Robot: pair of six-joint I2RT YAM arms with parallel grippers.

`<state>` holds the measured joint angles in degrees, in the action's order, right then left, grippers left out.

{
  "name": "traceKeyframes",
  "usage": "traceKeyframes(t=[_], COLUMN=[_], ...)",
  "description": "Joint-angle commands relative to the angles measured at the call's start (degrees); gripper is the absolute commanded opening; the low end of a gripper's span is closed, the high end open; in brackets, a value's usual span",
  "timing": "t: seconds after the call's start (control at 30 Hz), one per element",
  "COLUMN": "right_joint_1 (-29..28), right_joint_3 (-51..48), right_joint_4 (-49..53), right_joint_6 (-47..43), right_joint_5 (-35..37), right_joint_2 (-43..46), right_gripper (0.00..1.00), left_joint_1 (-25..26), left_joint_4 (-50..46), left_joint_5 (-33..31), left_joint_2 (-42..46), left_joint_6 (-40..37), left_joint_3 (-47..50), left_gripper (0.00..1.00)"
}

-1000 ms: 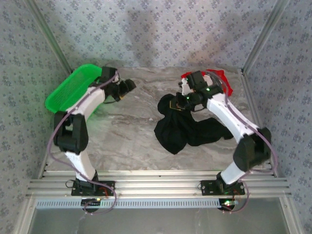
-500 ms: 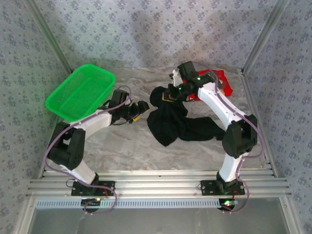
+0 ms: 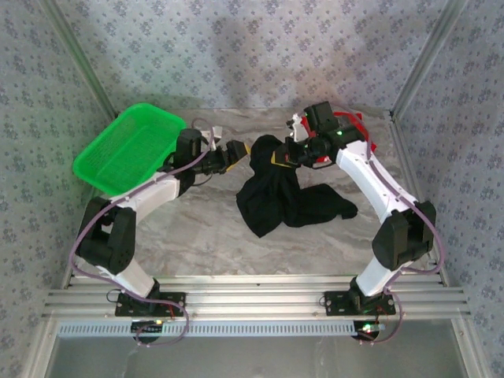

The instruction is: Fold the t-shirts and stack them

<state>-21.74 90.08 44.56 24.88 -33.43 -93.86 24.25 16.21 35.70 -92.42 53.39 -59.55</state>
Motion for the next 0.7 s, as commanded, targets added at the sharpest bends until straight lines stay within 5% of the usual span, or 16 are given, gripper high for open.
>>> traceKeyframes(t=[0.0,0.67], right_joint_1=[0.6,1.9], right_joint_3=[0.2,-2.5], right_joint_4=[-1.1,-3.2], right_joint_6=[0.9,3.0], right_joint_5=[-3.3,-8.4], right_joint_2=[1.2,2.2], right_gripper=[0.05,0.04], left_joint_1=[0.4,3.0], left_joint_4=[6.4,13.6], left_joint_5=[4.4,3.4], left_joint_2=[-0.9,1.0], left_joint_6=[0.8,-0.6], left_joint_3=[1.6,5.7], left_gripper=[0.77,0.68])
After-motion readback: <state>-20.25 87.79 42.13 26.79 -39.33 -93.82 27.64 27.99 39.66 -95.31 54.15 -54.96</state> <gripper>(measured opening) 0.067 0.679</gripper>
